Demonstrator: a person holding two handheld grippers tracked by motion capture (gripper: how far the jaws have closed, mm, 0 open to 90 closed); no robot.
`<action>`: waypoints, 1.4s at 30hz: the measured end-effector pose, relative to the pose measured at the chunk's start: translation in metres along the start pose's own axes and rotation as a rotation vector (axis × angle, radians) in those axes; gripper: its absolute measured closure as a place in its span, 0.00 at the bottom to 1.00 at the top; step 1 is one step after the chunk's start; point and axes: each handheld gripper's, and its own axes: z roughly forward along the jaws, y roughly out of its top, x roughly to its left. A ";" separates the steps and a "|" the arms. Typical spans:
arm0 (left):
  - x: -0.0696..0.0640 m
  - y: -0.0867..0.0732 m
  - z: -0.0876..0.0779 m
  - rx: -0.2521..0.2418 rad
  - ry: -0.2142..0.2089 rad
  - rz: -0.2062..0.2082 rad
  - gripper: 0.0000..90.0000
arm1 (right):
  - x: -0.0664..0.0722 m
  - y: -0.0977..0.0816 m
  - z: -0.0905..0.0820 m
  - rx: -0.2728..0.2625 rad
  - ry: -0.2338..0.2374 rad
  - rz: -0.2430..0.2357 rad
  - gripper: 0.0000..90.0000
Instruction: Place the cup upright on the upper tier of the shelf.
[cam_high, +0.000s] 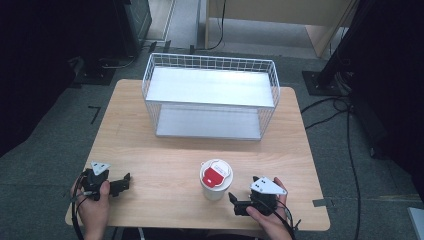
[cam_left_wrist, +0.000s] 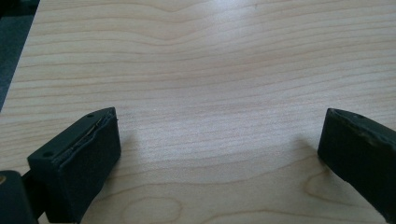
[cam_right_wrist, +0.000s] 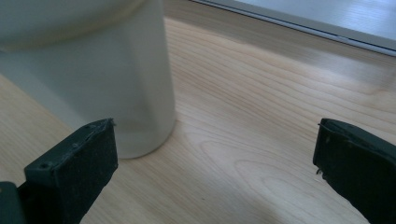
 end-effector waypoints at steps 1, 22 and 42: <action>0.000 0.000 0.000 0.000 0.000 0.000 0.00 | 0.001 0.000 0.000 -0.001 0.007 0.002 0.00; 0.000 0.000 0.000 0.000 0.000 0.000 0.00 | 0.026 0.009 0.011 -0.039 0.130 0.007 0.00; 0.000 0.000 0.000 0.000 0.000 0.000 0.00 | 0.052 0.021 0.033 -0.145 0.111 -0.015 0.09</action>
